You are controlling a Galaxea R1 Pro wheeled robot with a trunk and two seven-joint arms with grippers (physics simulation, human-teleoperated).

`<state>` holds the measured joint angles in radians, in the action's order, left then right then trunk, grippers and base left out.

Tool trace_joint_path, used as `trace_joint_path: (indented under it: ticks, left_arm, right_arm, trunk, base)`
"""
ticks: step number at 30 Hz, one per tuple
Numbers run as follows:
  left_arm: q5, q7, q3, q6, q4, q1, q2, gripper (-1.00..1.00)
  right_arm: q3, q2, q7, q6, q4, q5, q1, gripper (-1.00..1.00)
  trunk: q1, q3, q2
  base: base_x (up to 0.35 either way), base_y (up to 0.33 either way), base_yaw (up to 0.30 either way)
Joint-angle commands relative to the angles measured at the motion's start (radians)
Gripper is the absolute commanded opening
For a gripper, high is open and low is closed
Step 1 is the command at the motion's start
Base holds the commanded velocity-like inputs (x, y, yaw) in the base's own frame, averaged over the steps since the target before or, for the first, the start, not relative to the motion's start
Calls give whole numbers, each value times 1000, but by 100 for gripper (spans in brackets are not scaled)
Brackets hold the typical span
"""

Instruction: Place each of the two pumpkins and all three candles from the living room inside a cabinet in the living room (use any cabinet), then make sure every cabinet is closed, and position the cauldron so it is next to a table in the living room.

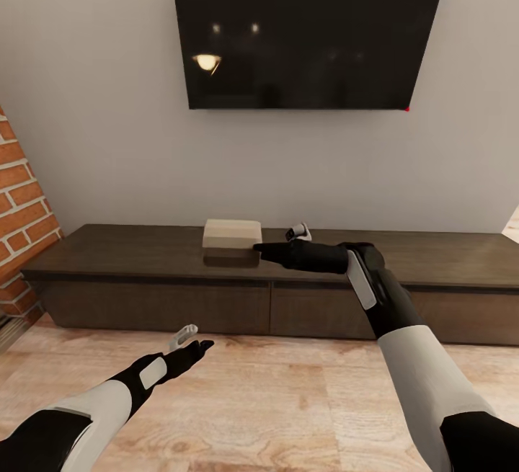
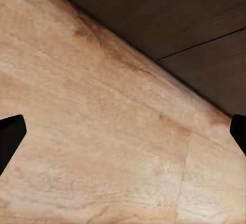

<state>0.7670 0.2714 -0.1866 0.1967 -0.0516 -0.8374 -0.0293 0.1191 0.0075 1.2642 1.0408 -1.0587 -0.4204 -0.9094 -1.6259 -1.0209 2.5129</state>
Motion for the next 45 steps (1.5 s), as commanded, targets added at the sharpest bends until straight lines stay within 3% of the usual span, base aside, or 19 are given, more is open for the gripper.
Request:
trace_joint_path:
  ticks: [1, 3, 7, 8, 11, 14, 16, 20, 24, 26, 29, 35, 39, 45]
  left_arm:
    - [11, 3, -7, 5, -1, 0, -1, 100]
    - [14, 13, 0, 6, -1, 0, -2, 100]
    - [52, 128, 24, 8, 3, 0, -17, 100]
    - [63, 194, 27, 9, 6, 0, -36, 100]
    - [75, 279, 28, 9, 22, 0, -48, 100]
    - [94, 420, 28, 10, 53, 0, -62, 100]
    - [100, 474, 29, 11, 65, 0, -72, 100]
    - [120, 532, 29, 24, 74, 0, -81, 100]
    - [162, 573, 29, 87, 77, 0, -85, 100]
    - [200, 647, 28, 112, 78, 0, -85, 100]
    - [221, 724, 27, 121, 86, 0, -86, 100]
    - [228, 758, 27, 124, 89, 0, -84, 100]
    - [228, 834, 28, 125, 92, 1, -84, 100]
    - [246, 880, 29, 124, 92, 19, -83, 100]
  right_arm:
    - [0, 0, 3, -4, 0, -1, -1, -100]
    - [0, 0, 3, -14, 0, -2, -1, -100]
    - [1, -1, 5, -19, 0, -4, -1, -100]
    - [1, -1, 6, -19, 0, -4, -2, -100]
    - [3, 0, 6, -19, 0, -4, -1, -100]
    - [5, 0, 6, -19, 0, -5, -1, -100]
    - [5, 0, 6, -19, 0, -5, -1, -100]
    - [3, 0, 7, -19, 0, -5, 0, -100]
    - [4, 0, 7, -19, 0, -5, -1, -100]
    - [5, 0, 12, -20, 0, -5, -1, -100]
    - [6, 0, 26, -20, -2, -6, 0, -100]
    - [12, 1, 34, -13, -9, -6, 0, -100]
    - [12, 2, 36, -17, -10, -6, 0, -100]
    - [12, 2, 37, -19, -10, -6, 1, -100]
  trunk:
    - [0, -1, 0]
    - [0, -1, 0]
    - [0, -1, 0]
    - [0, -1, 0]
    - [0, -1, 0]
    - [0, -1, 0]
    - [0, -1, 0]
    - [0, -1, 0]
    - [0, -1, 0]
    - [0, -1, 0]
    - [0, -1, 0]
    - [0, -1, 0]
    - [0, -1, 0]
    - [0, -1, 0]
  base:
    - [0, 0, 0]
    - [0, 0, 0]
    - [0, 0, 0]
    - [0, 0, 0]
    - [0, 0, 0]
    - [0, 0, 0]
    - [0, 0, 0]
    - [0, 0, 0]
    - [0, 0, 0]
    - [0, 0, 0]
    - [0, 0, 0]
    - [0, 0, 0]
    - [0, 0, 0]
    - [1, 0, 0]
